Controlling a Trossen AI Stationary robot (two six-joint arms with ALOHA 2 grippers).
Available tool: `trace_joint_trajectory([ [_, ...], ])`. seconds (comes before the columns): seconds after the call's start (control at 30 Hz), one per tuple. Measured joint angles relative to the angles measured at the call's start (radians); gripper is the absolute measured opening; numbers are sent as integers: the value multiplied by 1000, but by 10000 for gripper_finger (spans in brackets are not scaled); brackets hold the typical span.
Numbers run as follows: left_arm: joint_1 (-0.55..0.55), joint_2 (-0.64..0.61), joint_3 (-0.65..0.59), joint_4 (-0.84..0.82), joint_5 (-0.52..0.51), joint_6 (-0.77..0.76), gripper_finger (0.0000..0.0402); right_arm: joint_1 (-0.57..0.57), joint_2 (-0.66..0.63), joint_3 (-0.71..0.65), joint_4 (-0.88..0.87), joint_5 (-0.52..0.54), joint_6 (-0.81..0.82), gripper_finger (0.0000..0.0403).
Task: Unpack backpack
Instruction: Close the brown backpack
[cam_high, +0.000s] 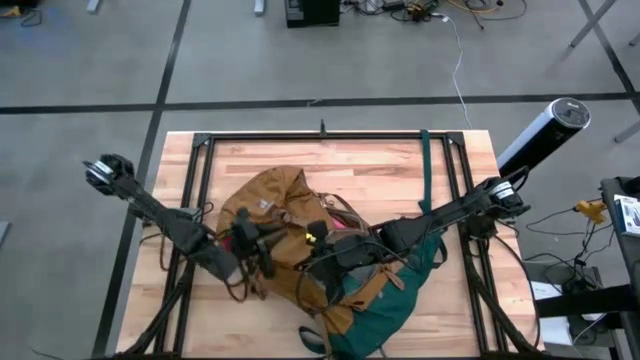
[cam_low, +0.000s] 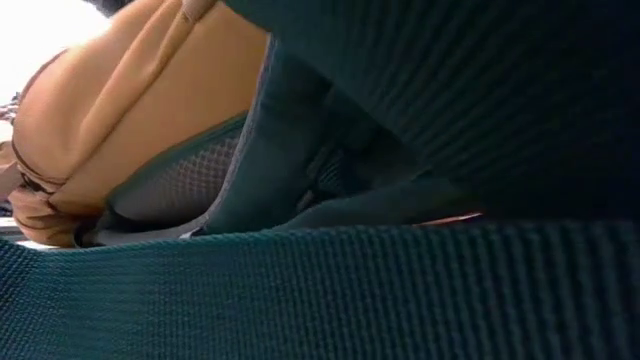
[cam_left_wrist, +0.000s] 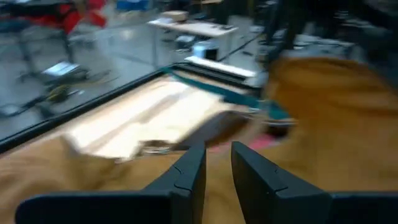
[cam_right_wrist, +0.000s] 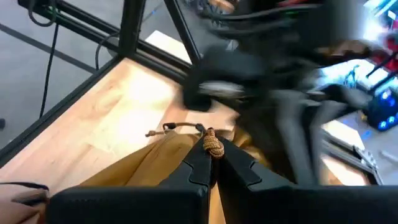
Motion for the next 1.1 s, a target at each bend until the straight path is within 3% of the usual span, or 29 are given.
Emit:
trace_joint_trajectory([
  [0.1,-6,143,-4,97,4,-25,63,0,0,26,-61,4,30,0],
  [0.27,13,408,-6,102,-2,-312,63,0,1,112,-273,-12,147,0],
  [0.43,22,546,-29,128,-27,-519,62,10,3,195,-513,-139,269,0],
  [0.7,24,509,-67,20,-52,-526,62,103,-13,298,-735,-190,390,1],
  [0.87,25,434,-104,-61,-44,-549,62,166,-7,370,-813,-124,421,1],
  [1.1,28,319,-120,-88,-16,-472,62,176,6,322,-727,-33,339,0],
])
